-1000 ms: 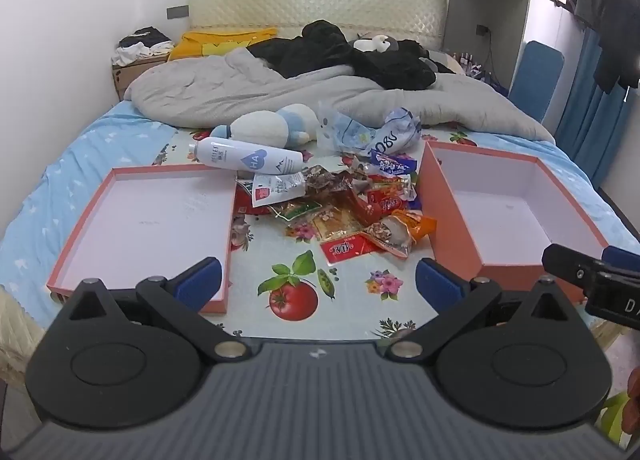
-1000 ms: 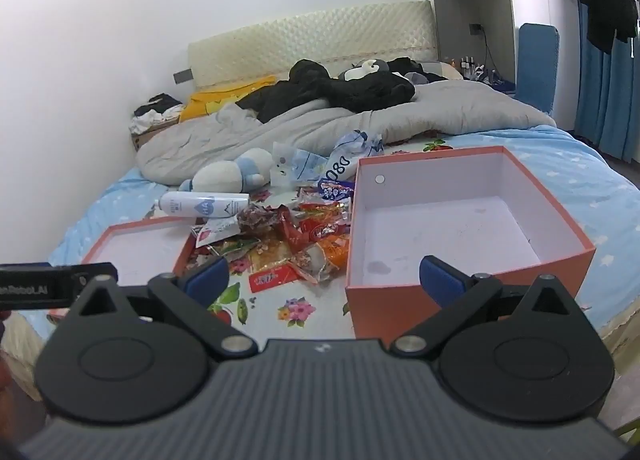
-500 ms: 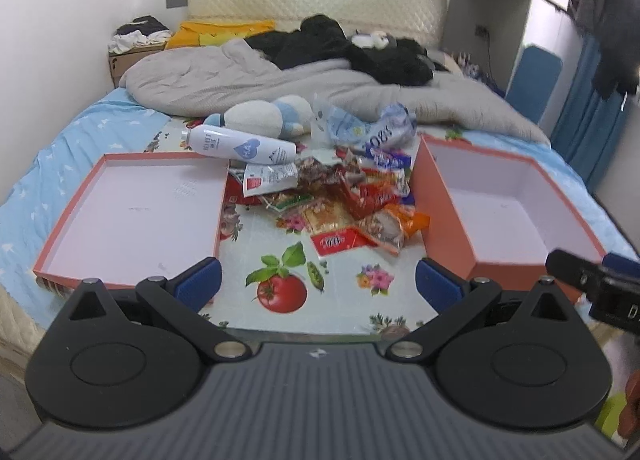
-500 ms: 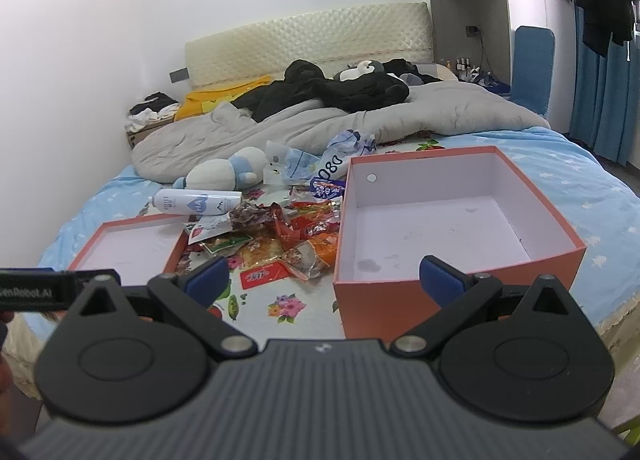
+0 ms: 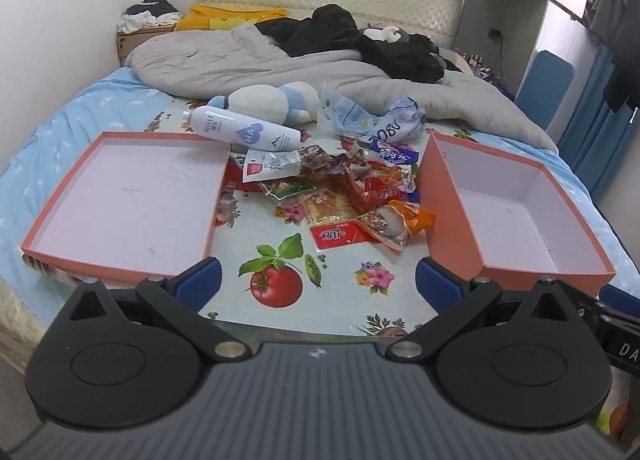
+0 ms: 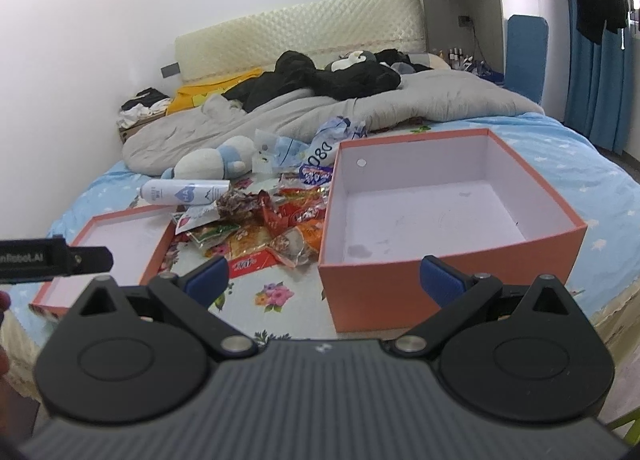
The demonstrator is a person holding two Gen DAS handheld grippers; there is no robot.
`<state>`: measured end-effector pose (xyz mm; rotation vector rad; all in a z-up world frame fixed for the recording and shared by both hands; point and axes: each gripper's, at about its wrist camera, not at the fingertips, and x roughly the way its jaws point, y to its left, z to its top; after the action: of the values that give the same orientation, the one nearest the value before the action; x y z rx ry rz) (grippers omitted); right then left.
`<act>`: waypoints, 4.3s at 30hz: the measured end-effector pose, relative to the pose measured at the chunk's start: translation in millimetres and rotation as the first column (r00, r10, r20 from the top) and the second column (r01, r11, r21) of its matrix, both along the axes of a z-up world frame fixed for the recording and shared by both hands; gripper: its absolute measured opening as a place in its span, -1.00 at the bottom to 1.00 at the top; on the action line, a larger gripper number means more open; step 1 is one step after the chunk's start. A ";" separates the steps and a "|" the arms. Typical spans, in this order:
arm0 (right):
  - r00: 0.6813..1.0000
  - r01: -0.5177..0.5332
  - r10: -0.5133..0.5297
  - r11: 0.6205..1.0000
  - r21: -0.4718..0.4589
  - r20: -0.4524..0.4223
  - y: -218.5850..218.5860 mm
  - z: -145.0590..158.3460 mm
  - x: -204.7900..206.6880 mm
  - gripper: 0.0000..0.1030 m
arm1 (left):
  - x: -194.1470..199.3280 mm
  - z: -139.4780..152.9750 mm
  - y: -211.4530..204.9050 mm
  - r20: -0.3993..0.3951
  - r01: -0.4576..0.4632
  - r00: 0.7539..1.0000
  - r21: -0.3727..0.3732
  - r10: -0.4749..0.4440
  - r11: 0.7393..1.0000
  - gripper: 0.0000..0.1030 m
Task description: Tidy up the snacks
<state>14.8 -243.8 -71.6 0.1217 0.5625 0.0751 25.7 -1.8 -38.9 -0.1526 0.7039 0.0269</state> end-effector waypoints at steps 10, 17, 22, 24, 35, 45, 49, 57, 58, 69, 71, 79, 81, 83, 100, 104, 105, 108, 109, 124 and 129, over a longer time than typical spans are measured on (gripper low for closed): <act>1.000 -0.007 0.007 1.000 0.008 -0.010 2.0 -2.6 -0.4 1.00 | 0.2 -12.0 0.4 -0.031 0.000 1.000 -0.007 -0.001 1.000 1.00; 1.000 -0.006 0.006 1.000 0.007 -0.015 3.0 -3.6 -0.3 1.00 | 0.1 -13.6 0.4 -0.025 -0.002 1.000 -0.004 0.002 1.000 1.00; 1.000 -0.009 0.009 1.000 0.009 -0.018 4.5 -4.8 0.5 1.00 | 0.5 -15.2 2.0 -0.030 -0.003 1.000 -0.008 0.003 1.000 1.00; 1.000 -0.008 0.009 1.000 0.011 -0.020 4.3 -5.4 0.8 1.00 | 0.9 -15.8 2.5 -0.030 -0.004 1.000 -0.009 0.003 1.000 1.00; 1.000 0.008 -0.008 1.000 0.016 -0.026 2.6 -8.9 2.9 1.00 | 1.9 -20.7 0.7 -0.035 0.008 0.999 -0.005 -0.008 1.000 1.00; 0.999 0.024 -0.023 0.999 0.037 -0.024 2.4 -13.9 2.0 1.00 | 8.2 -24.9 -6.4 -0.046 0.041 0.998 0.024 -0.040 0.999 1.00; 1.000 0.009 -0.007 0.998 0.061 -0.025 3.1 -15.5 5.3 1.00 | 19.7 -29.4 -3.1 -0.061 0.050 0.997 0.023 -0.049 0.998 1.00; 1.000 0.011 -0.011 0.997 0.073 0.002 7.6 -14.2 23.4 0.91 | 57.3 -31.2 11.0 -0.060 0.055 0.997 -0.026 -0.056 0.998 1.00; 1.000 0.007 -0.007 0.998 0.067 0.006 10.0 -14.9 26.4 0.86 | 63.0 -31.6 11.0 -0.064 0.062 0.996 -0.026 -0.063 0.998 1.00; 0.991 -0.127 0.131 0.987 -0.103 0.031 57.7 -37.2 63.0 0.34 | 121.8 -52.7 20.2 -0.088 0.103 0.989 -0.140 -0.116 0.985 1.00; 0.989 -0.142 0.146 0.982 -0.124 0.027 67.6 -44.1 71.4 0.34 | 135.1 -59.5 25.4 -0.099 0.098 0.988 -0.166 -0.116 0.981 1.00; 0.987 -0.162 0.162 0.978 -0.128 -0.012 93.6 -62.2 116.8 0.32 | 193.4 -87.9 53.8 -0.142 0.045 0.987 -0.233 -0.080 0.971 0.99; 0.988 -0.151 0.151 0.979 -0.135 -0.014 100.2 -66.5 131.3 0.32 | 208.6 -95.4 60.5 -0.160 0.024 0.985 -0.231 -0.063 0.973 0.94; 0.989 -0.145 0.141 0.978 -0.150 -0.040 106.6 -73.8 145.8 0.32 | 222.4 -103.9 67.8 -0.180 0.006 0.982 -0.244 -0.052 0.970 0.82; 0.978 -0.040 -0.020 0.960 -0.278 -0.209 117.9 -140.1 205.3 0.09 | 294.1 -175.6 99.5 -0.253 -0.144 0.965 -0.292 0.068 0.946 0.36; 0.973 -0.049 -0.023 0.952 -0.301 -0.231 119.9 -148.5 212.0 -0.10 | 301.3 -188.4 99.1 -0.273 -0.139 0.961 -0.298 0.055 0.944 0.06; 0.971 -0.048 -0.028 0.951 -0.306 -0.239 120.1 -150.4 213.4 -0.18 | 302.3 -191.1 99.4 -0.278 -0.138 0.959 -0.306 0.051 0.942 0.01; 0.967 -0.038 -0.044 0.950 -0.309 -0.252 117.7 -154.6 216.1 -0.23 | 305.0 -196.9 99.4 -0.271 -0.131 0.962 -0.314 0.043 0.941 -0.16; 0.966 -0.037 -0.045 0.950 -0.311 -0.253 117.2 -155.6 216.6 -0.28 | 305.7 -197.9 99.1 -0.267 -0.130 0.963 -0.313 0.044 0.941 -0.26; 0.970 -0.066 0.001 0.963 -0.261 -0.241 112.8 -141.8 201.3 -0.84 | 271.7 -176.0 93.8 -0.182 -0.072 0.983 -0.343 0.009 0.937 -0.87; 0.973 -0.081 0.026 0.968 -0.235 -0.230 107.8 -129.4 182.1 -0.86 | 235.0 -164.6 89.7 -0.185 -0.058 0.983 -0.361 -0.011 0.931 -0.88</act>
<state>196.9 -136.0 -201.0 -0.1266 0.7979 0.0445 260.8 87.9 -203.5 -0.5223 0.8888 -0.0688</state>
